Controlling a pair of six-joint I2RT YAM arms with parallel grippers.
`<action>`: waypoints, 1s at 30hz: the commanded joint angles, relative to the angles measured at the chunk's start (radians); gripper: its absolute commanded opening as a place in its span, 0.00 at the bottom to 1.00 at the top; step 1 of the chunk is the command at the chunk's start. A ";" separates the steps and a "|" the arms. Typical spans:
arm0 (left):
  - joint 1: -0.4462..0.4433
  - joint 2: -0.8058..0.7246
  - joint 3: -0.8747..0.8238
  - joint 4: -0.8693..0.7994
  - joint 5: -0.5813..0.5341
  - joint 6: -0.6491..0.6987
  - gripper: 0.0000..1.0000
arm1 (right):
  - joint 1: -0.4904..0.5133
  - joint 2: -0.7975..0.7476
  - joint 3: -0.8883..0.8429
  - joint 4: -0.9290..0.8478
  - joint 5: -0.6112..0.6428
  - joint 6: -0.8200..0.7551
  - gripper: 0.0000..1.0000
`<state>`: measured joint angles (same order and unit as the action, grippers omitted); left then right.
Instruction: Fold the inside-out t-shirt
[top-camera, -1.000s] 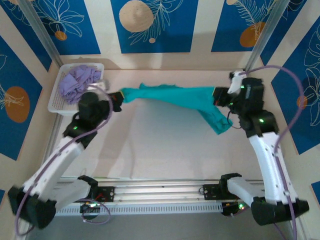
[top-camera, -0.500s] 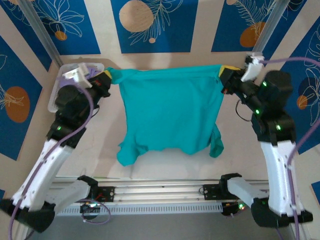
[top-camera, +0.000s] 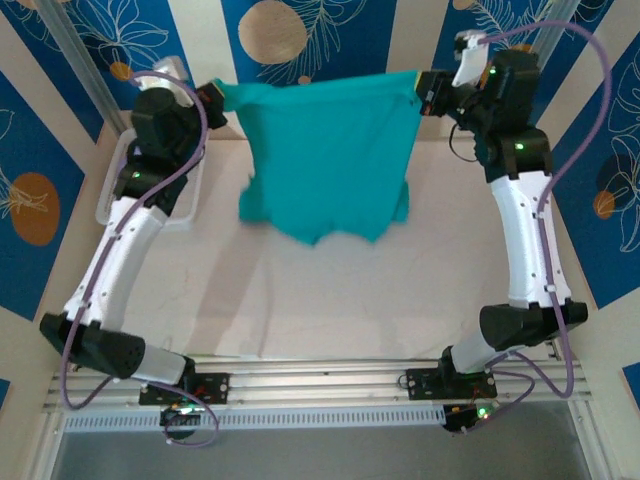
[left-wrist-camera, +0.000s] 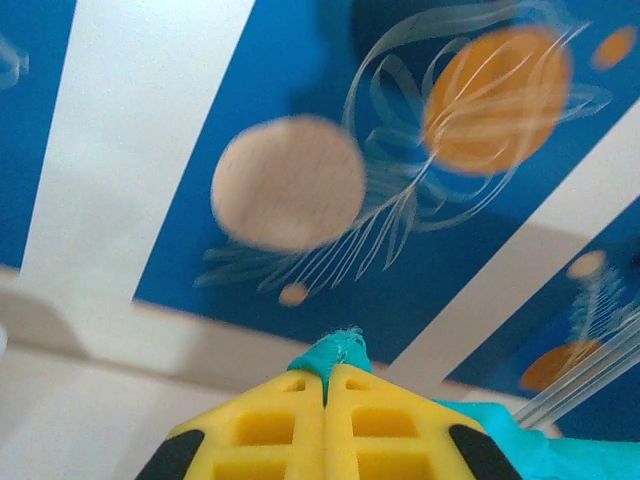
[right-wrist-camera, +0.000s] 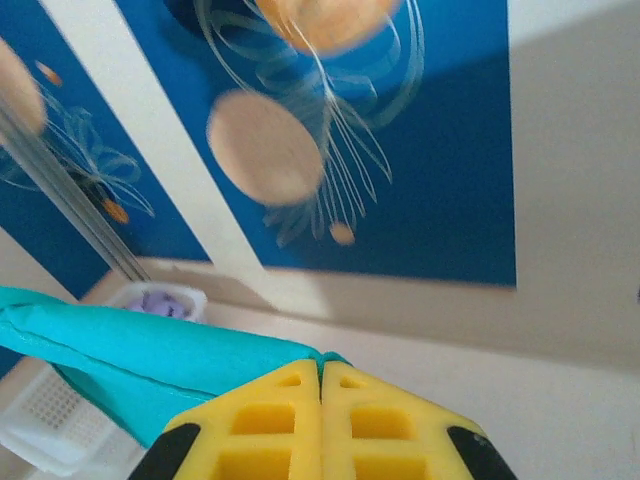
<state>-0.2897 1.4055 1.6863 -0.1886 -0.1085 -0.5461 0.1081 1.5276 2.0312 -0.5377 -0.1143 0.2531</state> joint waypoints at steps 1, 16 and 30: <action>0.012 -0.115 0.010 0.011 0.010 0.061 0.00 | -0.004 -0.080 0.025 0.019 -0.048 -0.044 0.00; -0.071 -0.708 -1.219 0.054 0.236 -0.268 0.05 | 0.092 -0.550 -1.177 0.083 0.036 0.196 0.08; -0.448 -0.249 -0.999 0.130 0.127 0.202 0.58 | 0.090 -0.366 -1.212 0.091 0.071 0.144 0.36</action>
<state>-0.6064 1.0439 0.6090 -0.1558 0.0429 -0.5465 0.1970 1.1561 0.7803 -0.4755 -0.0391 0.4107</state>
